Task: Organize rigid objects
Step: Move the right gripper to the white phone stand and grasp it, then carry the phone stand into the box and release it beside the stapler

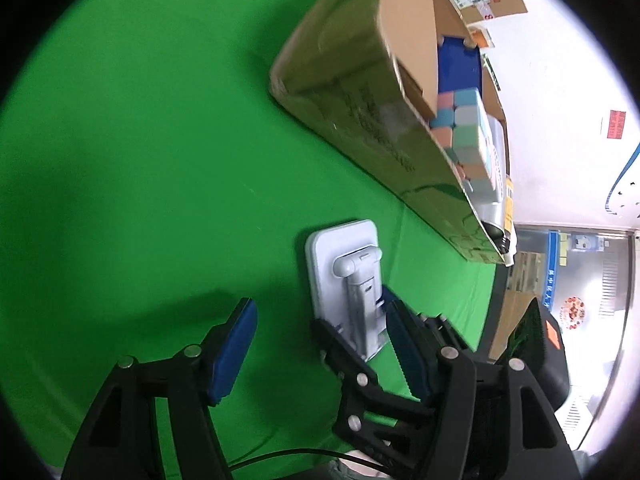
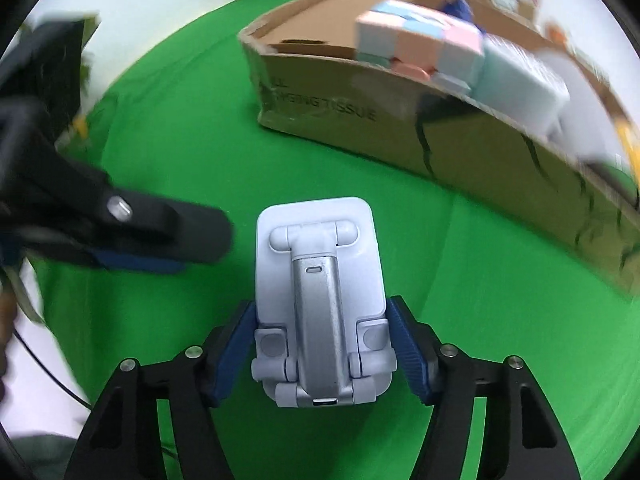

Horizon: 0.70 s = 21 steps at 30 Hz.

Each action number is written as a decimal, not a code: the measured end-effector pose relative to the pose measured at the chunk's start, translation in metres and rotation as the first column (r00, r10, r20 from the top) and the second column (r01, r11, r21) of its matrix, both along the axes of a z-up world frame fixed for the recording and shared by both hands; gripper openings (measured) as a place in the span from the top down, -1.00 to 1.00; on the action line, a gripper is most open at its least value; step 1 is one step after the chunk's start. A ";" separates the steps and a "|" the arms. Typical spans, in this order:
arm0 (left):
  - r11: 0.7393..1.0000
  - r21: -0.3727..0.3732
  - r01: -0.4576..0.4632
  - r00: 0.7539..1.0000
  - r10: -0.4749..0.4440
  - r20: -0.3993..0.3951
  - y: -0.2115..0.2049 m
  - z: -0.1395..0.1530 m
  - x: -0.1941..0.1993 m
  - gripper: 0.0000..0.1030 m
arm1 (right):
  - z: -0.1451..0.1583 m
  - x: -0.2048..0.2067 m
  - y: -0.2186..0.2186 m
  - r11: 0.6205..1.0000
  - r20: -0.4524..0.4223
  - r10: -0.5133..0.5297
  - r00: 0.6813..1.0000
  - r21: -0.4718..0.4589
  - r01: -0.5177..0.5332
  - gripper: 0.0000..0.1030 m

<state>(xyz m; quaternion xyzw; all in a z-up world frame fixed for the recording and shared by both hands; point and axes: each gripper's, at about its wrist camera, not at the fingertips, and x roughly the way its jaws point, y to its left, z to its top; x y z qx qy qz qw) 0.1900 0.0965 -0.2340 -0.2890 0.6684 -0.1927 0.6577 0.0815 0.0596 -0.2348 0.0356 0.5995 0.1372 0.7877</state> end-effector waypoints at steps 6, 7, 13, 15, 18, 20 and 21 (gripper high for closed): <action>0.997 -0.004 0.079 0.996 -0.079 -0.030 -0.026 -0.011 0.002 -0.08 | -0.004 0.002 -0.023 0.962 -0.172 -0.172 0.970 0.181 0.203 -0.23; 0.996 -0.003 0.088 0.995 -0.088 -0.038 -0.029 -0.013 0.003 0.07 | -0.005 0.002 -0.027 0.953 -0.192 -0.187 0.963 0.202 0.225 -0.23; 0.990 0.007 0.139 0.990 -0.138 -0.036 -0.040 -0.008 0.005 0.31 | 0.005 0.008 -0.032 0.927 -0.267 -0.240 0.933 0.224 0.303 -0.22; 0.990 -0.004 0.138 0.990 -0.138 -0.006 -0.041 0.008 0.008 0.32 | 0.021 0.010 -0.027 0.929 -0.247 -0.238 0.939 0.223 0.294 -0.22; 0.989 -0.027 0.148 0.987 -0.146 0.068 -0.043 0.052 0.017 0.32 | 0.064 0.022 -0.031 0.943 -0.172 -0.228 0.958 0.206 0.261 -0.22; 0.984 -0.038 0.176 0.975 -0.168 0.148 -0.047 0.096 0.026 0.32 | 0.105 0.034 -0.035 0.949 -0.110 -0.229 0.967 0.194 0.247 -0.22; 0.982 -0.044 0.182 0.969 -0.172 0.175 -0.051 0.110 0.030 0.32 | 0.122 0.038 -0.036 0.952 -0.085 -0.233 0.969 0.185 0.245 -0.22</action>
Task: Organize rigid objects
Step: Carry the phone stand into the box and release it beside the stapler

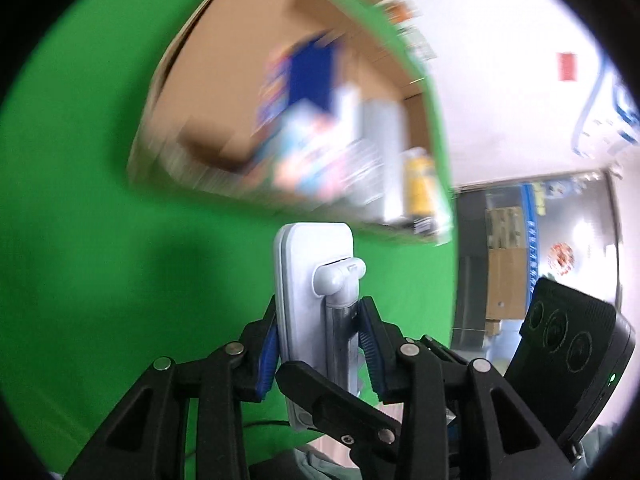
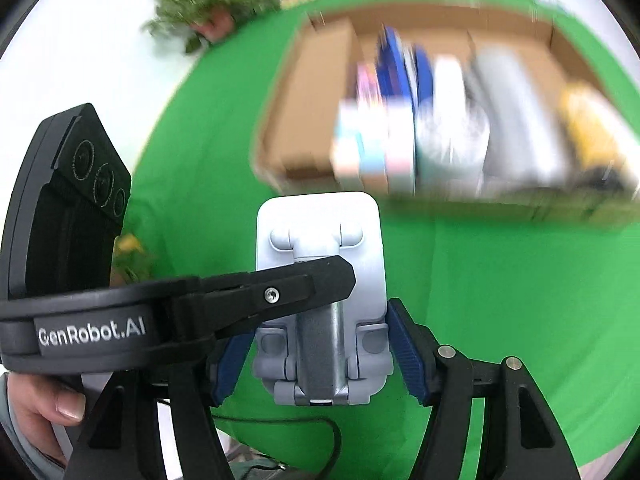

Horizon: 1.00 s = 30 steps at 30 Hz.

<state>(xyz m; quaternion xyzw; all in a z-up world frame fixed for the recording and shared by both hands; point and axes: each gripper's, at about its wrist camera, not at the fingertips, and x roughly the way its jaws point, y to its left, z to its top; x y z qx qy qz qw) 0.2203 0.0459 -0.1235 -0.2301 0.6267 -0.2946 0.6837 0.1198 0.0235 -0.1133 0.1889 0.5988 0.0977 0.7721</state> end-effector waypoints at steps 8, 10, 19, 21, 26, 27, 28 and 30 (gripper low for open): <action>0.996 -0.077 0.046 0.969 -0.026 0.247 -0.009 0.144 0.041 0.31 | 0.139 0.063 -0.011 0.994 0.246 -0.008 0.969 -0.106 0.035 -0.22; 0.995 -0.084 0.050 0.959 -0.025 0.282 -0.010 0.165 0.045 0.31 | 0.163 0.072 -0.018 0.992 0.285 -0.011 0.958 -0.114 0.045 -0.22; 0.997 -0.070 0.043 0.934 -0.015 0.356 -0.007 0.198 0.078 0.31 | 0.231 0.109 -0.016 0.992 0.358 -0.011 0.934 -0.110 0.054 -0.22; 0.998 -0.042 0.042 0.935 -0.025 0.354 -0.005 0.194 0.087 0.31 | 0.229 0.121 -0.010 0.995 0.348 -0.014 0.937 -0.086 0.047 -0.22; 0.997 0.054 0.053 0.957 -0.067 0.284 0.003 0.162 0.117 0.32 | 0.176 0.149 0.002 0.998 0.275 -0.059 0.959 0.027 0.054 -0.22; 0.995 0.082 0.061 0.963 -0.080 0.256 0.004 0.148 0.123 0.32 | 0.159 0.155 0.003 0.997 0.242 -0.072 0.968 0.058 0.060 -0.22; 0.993 0.099 0.069 0.967 -0.091 0.237 0.004 0.136 0.128 0.32 | 0.143 0.159 0.005 0.995 0.217 -0.080 0.973 0.078 0.065 -0.22; 0.992 0.103 0.076 0.976 -0.095 0.194 0.004 0.113 0.138 0.32 | 0.109 0.168 0.007 0.992 0.171 -0.098 0.980 0.093 0.083 -0.22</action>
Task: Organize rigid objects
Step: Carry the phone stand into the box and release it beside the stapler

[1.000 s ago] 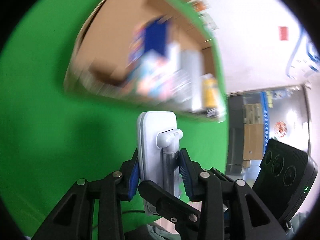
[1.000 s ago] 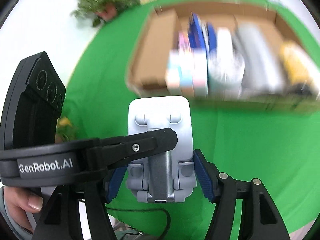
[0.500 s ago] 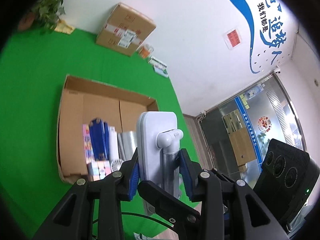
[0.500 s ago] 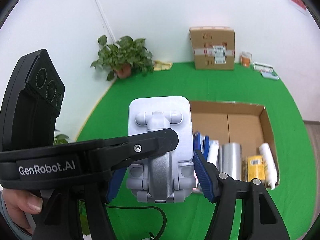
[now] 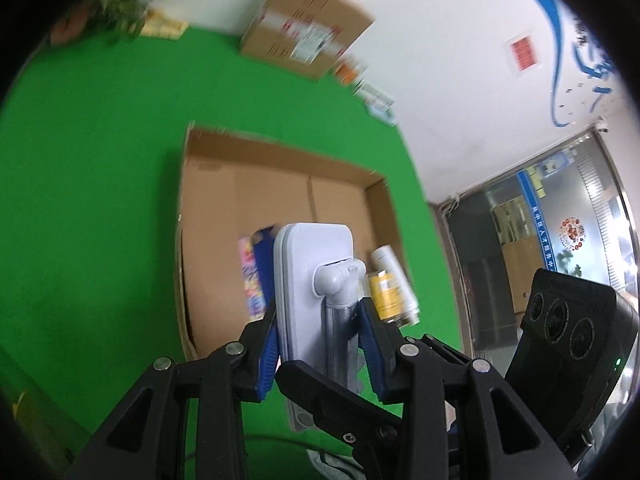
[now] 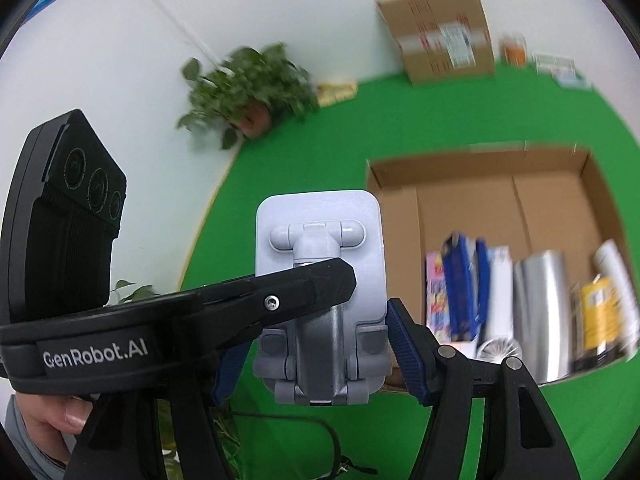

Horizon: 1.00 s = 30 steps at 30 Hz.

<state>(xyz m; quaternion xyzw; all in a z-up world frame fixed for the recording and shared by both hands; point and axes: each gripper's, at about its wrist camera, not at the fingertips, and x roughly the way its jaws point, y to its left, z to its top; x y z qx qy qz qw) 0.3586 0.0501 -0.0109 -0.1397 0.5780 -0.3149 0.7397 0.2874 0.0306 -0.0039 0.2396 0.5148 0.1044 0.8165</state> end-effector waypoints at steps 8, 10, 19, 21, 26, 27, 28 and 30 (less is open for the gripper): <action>1.000 0.010 0.008 0.989 -0.006 -0.151 -0.006 -0.083 0.053 0.32 | -0.095 0.039 0.001 0.999 -0.124 -0.033 0.992 0.014 0.035 -0.22; 1.000 0.011 0.016 0.985 -0.014 -0.172 -0.009 -0.099 0.065 0.32 | -0.114 0.050 0.000 0.999 -0.153 -0.043 0.987 0.019 0.047 -0.22; 0.990 0.131 -0.051 0.980 0.075 -0.185 -0.004 -0.118 0.089 -0.38 | -0.164 0.075 -0.005 0.992 -0.181 -0.024 0.983 0.121 0.046 -0.42; 0.989 0.118 -0.085 0.987 0.100 -0.130 0.007 -0.104 0.083 -0.38 | -0.153 0.067 -0.008 0.994 -0.128 -0.020 0.992 0.108 0.034 -0.82; 0.972 0.212 -0.101 0.991 0.080 0.104 0.019 -0.040 0.050 -0.38 | -0.116 0.026 -0.025 0.999 -0.045 -0.037 0.998 -0.036 0.035 -0.89; 0.969 0.223 -0.105 0.987 0.074 0.142 0.020 -0.030 0.044 -0.38 | -0.110 0.018 -0.029 0.998 -0.037 -0.048 0.998 -0.051 0.046 -0.89; 0.965 0.236 -0.110 0.978 0.063 0.199 0.017 -0.014 0.032 -0.38 | -0.102 0.007 -0.034 0.996 -0.027 -0.065 0.998 -0.069 0.063 -0.89; 0.961 0.250 -0.121 0.954 0.043 0.295 0.009 0.010 0.014 -0.47 | -0.084 -0.017 -0.045 0.988 -0.003 -0.112 0.994 -0.110 0.111 -0.89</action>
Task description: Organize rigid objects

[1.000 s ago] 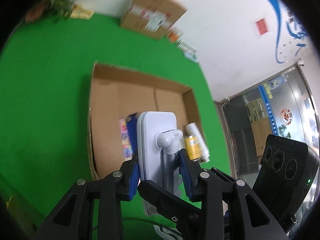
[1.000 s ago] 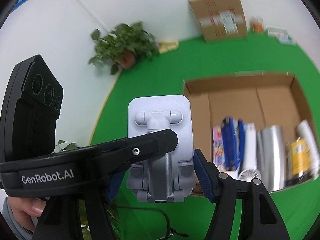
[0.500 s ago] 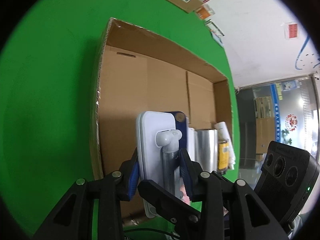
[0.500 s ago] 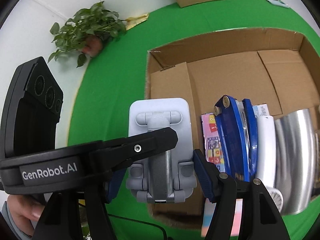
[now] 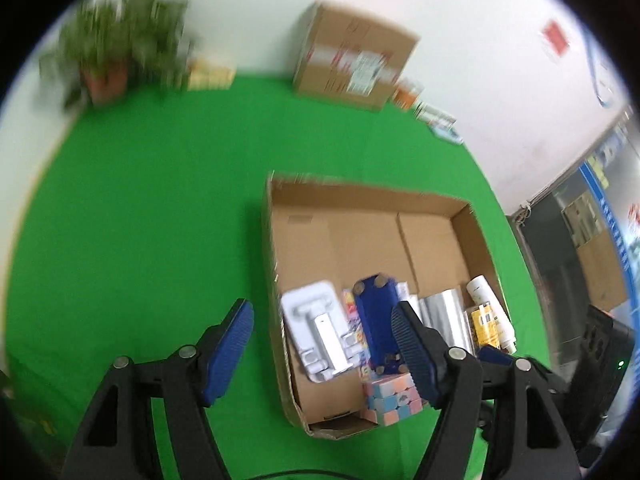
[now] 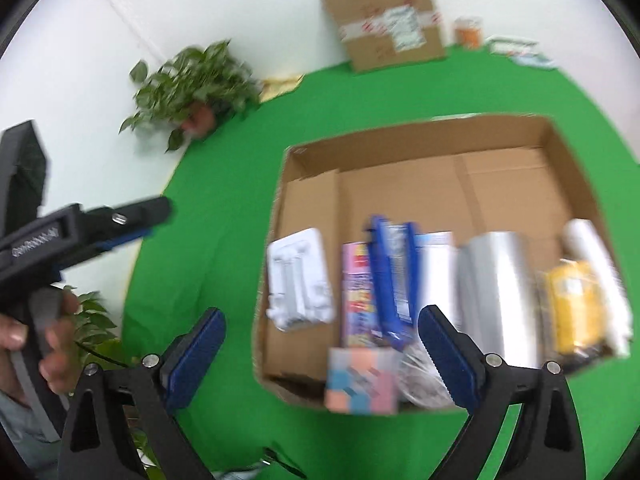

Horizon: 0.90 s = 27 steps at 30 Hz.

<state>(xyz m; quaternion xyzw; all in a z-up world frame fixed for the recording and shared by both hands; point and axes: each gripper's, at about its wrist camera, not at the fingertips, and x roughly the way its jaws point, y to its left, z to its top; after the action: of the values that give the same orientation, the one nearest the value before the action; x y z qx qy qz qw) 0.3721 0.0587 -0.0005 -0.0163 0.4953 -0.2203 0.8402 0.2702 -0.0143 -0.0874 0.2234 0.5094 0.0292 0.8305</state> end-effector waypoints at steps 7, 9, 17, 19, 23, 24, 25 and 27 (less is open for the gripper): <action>0.999 0.008 -0.039 0.983 0.037 0.179 -0.039 0.033 -0.069 -0.55 | 0.033 -0.068 -0.016 0.987 -0.037 -0.051 0.998 -0.157 0.044 -0.93; 0.998 0.024 -0.051 0.986 0.046 0.159 -0.046 0.026 -0.079 -0.55 | 0.032 -0.081 -0.015 0.980 -0.049 -0.026 0.998 -0.198 0.015 -0.93; 0.993 0.116 -0.022 0.985 0.001 0.174 -0.081 0.027 -0.127 -0.55 | 0.066 -0.152 -0.080 0.949 -0.007 -0.183 0.983 -0.262 0.174 -0.97; 0.994 0.103 -0.036 0.981 0.016 0.192 -0.094 0.033 -0.135 -0.55 | 0.069 -0.165 -0.098 0.943 -0.018 -0.222 0.975 -0.257 0.210 -0.97; 0.998 0.067 -0.020 0.981 0.006 0.195 -0.119 0.034 -0.147 -0.55 | 0.083 -0.188 -0.113 0.941 0.001 -0.201 0.980 -0.280 0.193 -0.98; 0.999 0.038 0.001 0.985 -0.008 0.171 -0.126 0.033 -0.151 -0.55 | 0.087 -0.193 -0.114 0.940 0.007 -0.178 0.984 -0.295 0.172 -0.98; 1.000 0.011 0.007 0.990 -0.008 0.144 -0.128 0.033 -0.153 -0.55 | 0.089 -0.196 -0.114 0.940 0.006 -0.168 0.986 -0.299 0.162 -0.98; 1.000 -0.005 0.001 0.993 0.000 0.115 -0.133 0.036 -0.157 -0.61 | 0.093 -0.202 -0.116 0.947 -0.003 -0.155 0.988 -0.284 0.148 -0.98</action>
<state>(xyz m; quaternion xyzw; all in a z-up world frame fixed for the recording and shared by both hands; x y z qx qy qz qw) 0.2154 -0.0739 0.0360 -0.0054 0.4457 -0.2223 0.8671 0.0686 -0.1298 0.0052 0.1410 0.5002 -0.1104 0.8472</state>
